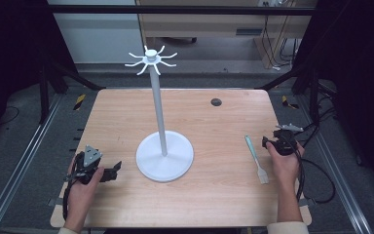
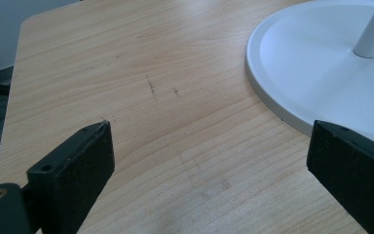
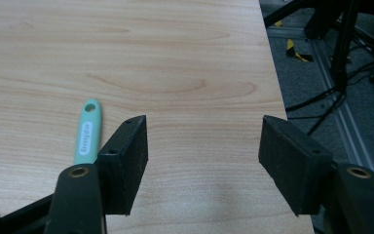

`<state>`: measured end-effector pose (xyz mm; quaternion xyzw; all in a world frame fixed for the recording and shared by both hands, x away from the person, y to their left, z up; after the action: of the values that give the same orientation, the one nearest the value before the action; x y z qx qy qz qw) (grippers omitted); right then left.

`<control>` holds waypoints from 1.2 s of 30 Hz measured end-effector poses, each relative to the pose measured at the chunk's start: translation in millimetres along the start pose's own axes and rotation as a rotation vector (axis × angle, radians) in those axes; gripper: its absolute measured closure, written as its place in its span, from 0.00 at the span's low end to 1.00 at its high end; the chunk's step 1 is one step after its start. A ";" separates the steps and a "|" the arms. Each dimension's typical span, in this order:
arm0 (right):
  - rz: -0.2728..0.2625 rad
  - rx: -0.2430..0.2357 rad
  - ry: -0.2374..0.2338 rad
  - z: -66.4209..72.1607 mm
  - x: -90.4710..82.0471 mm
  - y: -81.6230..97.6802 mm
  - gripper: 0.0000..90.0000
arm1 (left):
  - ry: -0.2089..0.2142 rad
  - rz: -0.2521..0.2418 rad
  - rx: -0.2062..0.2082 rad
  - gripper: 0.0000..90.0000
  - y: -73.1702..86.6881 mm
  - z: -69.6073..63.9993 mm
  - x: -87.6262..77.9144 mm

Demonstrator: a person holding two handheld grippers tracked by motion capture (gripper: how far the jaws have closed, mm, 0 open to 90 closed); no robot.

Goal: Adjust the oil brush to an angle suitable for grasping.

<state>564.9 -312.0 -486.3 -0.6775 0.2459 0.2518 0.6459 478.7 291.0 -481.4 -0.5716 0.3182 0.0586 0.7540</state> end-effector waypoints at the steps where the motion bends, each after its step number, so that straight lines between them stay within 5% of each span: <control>1: 0.000 0.000 0.000 0.0 0.0 0.0 0.41 | 0.000 0.000 0.000 0.03 0.0 0.0 0.0; 8: 0.031 -0.022 0.008 4.5 2.6 1.0 0.53 | 0.005 0.003 0.010 0.03 -0.4 -2.1 1.0; 21: 0.081 -0.102 -0.106 24.8 4.5 -0.2 0.96 | 0.009 0.007 0.014 0.04 -0.3 -1.8 1.5; 36: 0.130 -0.124 -0.192 36.7 14.7 4.3 0.98 | 0.015 0.014 0.022 0.04 -0.4 -2.9 1.8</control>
<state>572.3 -275.7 -500.6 -0.6716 0.2104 0.3715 0.6056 479.1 287.7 -482.5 -0.5616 0.3285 0.0559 0.7574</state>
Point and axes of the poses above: each handheld gripper's, and its own axes: x roughly forward along the jaws, y roughly out of its underside, z roughly to its left, the point moved 2 cm from there along x, roughly forward along the jaws, and after that the axes turned 1 degree about -y, right-handed, at the moved point
